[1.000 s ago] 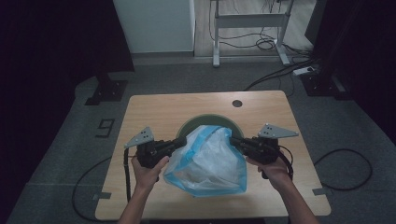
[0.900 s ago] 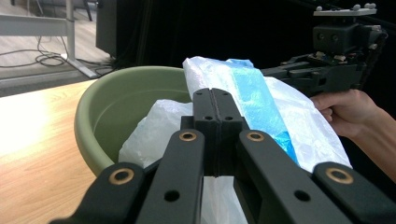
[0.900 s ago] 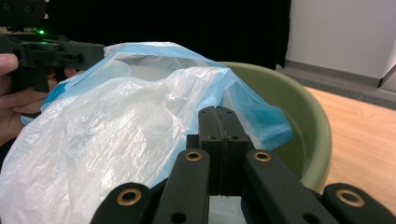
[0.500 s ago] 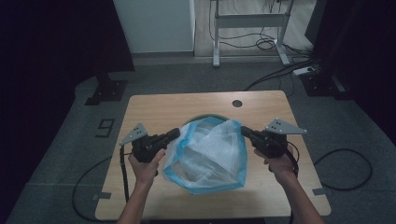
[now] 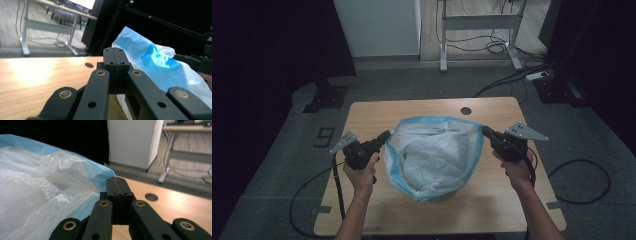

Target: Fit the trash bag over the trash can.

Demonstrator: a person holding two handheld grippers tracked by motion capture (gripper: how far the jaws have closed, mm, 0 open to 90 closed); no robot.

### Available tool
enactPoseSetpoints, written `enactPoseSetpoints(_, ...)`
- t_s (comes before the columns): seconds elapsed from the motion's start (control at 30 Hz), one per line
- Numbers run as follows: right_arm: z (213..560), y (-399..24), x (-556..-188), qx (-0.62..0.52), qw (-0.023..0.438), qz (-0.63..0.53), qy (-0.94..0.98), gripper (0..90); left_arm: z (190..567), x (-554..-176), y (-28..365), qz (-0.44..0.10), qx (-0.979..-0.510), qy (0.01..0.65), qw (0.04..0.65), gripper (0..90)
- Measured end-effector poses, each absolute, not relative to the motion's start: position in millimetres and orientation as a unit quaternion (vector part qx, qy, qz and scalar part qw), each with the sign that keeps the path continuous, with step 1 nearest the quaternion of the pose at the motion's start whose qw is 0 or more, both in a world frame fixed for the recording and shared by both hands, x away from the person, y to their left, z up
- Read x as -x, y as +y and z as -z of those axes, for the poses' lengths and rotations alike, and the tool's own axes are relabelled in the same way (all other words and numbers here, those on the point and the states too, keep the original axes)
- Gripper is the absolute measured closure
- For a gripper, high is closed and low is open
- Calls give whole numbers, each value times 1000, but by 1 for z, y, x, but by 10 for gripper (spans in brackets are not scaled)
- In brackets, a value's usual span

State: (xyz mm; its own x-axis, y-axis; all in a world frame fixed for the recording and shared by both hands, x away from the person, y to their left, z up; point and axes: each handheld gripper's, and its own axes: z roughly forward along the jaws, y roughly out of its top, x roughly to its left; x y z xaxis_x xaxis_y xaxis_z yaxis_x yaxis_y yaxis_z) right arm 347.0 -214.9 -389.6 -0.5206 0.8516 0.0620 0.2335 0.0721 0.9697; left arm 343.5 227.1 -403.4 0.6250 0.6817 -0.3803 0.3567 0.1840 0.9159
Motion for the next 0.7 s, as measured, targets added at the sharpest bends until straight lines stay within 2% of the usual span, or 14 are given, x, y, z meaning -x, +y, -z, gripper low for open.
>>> enactPoseSetpoints(0.23,415,-213,-377,-457,220,-510,695,891,423,-358,230,-109,-633,442,626,897)
enactPoseSetpoints(0.5,448,-202,-382,-465,186,-490,713,892,441,-362,225,-98,-662,450,592,899)
enactPoseSetpoints(0.7,457,-194,-381,-464,172,-482,723,892,448,-366,220,-79,-678,463,565,898)
